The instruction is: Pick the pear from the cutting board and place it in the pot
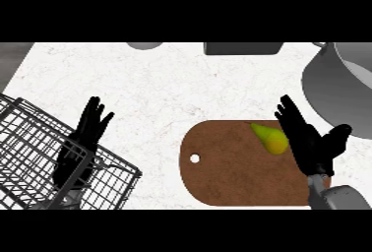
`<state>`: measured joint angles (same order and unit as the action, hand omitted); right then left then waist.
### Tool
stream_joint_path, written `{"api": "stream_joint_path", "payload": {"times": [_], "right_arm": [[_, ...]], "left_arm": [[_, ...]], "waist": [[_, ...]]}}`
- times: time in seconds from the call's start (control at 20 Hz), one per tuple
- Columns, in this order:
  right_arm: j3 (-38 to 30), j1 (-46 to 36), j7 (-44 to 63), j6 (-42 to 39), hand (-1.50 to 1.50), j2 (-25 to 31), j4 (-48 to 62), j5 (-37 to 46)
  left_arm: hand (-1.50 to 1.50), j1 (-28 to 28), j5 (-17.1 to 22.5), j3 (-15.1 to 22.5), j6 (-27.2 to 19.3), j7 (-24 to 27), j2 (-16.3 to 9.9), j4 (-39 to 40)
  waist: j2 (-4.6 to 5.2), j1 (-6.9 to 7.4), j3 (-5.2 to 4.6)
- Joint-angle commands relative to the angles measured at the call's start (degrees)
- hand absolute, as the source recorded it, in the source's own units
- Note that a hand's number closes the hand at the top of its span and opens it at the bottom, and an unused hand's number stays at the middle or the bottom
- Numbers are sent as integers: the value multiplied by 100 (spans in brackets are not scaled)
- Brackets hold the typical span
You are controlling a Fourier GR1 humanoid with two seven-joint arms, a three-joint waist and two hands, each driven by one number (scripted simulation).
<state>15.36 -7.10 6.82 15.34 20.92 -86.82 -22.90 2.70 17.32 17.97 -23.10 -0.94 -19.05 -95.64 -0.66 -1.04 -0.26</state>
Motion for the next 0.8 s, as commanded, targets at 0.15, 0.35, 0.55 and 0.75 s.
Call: {"api": "stream_joint_path", "payload": {"times": [0.15, 0.35, 0.55, 0.75], "right_arm": [[-139, -1396, -250, -2127, 150, 235, 719, -813], [387, -1763, -1044, -2969, 150, 1365, 731, 590], [-70, -1705, -2290, -4006, -150, 992, 1894, -175], [-329, -2204, -2996, -5099, -150, 1302, 2439, -342]], "left_arm": [[0, 698, -166, -266, 90, -62, -198, 309], [0, 962, -269, 26, 37, -168, 22, 536], [0, 1134, -232, -72, -90, -176, -11, 591], [0, 1234, -160, -141, -51, -93, -24, 733]], "waist": [[202, 640, 67], [233, 938, 60], [293, 796, 96], [288, 736, 79]]}}
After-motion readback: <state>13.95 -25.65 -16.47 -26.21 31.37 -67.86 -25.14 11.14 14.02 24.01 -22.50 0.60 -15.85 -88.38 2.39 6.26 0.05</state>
